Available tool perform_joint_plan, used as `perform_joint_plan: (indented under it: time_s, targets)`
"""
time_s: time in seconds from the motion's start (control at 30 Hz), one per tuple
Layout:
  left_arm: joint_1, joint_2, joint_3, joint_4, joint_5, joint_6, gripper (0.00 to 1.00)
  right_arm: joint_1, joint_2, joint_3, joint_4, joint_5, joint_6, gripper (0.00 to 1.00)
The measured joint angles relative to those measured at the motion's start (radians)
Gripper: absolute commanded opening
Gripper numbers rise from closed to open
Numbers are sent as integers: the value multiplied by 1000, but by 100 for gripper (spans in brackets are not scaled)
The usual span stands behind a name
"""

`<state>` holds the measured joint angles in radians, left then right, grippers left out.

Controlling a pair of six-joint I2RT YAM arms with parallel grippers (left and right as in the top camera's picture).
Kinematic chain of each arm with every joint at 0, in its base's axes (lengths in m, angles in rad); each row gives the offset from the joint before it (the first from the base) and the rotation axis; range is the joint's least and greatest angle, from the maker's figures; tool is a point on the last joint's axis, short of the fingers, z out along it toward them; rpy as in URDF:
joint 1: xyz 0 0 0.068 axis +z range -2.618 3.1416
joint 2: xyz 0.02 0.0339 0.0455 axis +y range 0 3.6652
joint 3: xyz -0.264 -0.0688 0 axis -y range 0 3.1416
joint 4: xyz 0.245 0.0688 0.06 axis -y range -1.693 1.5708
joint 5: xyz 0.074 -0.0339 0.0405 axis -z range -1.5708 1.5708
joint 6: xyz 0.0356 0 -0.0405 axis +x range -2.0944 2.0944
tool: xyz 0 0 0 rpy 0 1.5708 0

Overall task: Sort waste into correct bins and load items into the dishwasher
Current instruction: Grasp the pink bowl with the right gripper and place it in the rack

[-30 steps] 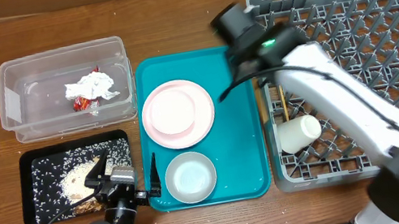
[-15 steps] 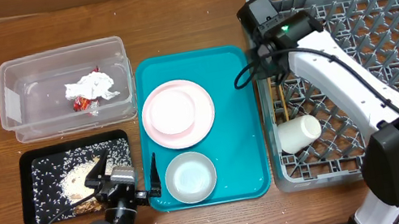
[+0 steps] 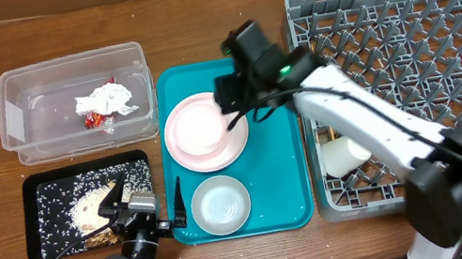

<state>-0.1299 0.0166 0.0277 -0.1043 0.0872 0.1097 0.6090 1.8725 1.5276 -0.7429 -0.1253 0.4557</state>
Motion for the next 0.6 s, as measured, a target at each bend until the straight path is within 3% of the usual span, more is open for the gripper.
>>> perform_joint_plan:
  time_s: [0.07,0.17,0.23,0.37,0.6]
  targets:
    - [0,0,0,0,0,0,100,25,51,-7,18,14,38,56]
    - [0,0,0,0,0,0,100,39,128,-18,26,28,77,40]
    - [0,0,0,0,0,0,100,40,177,-25,29,28,101,7]
    - [0,0,0,0,0,0,100,39,213,-29,21,11,140,4]
    - [0,0,-1,0,0,0,100,-10,113,-29,-71,98,145,4]
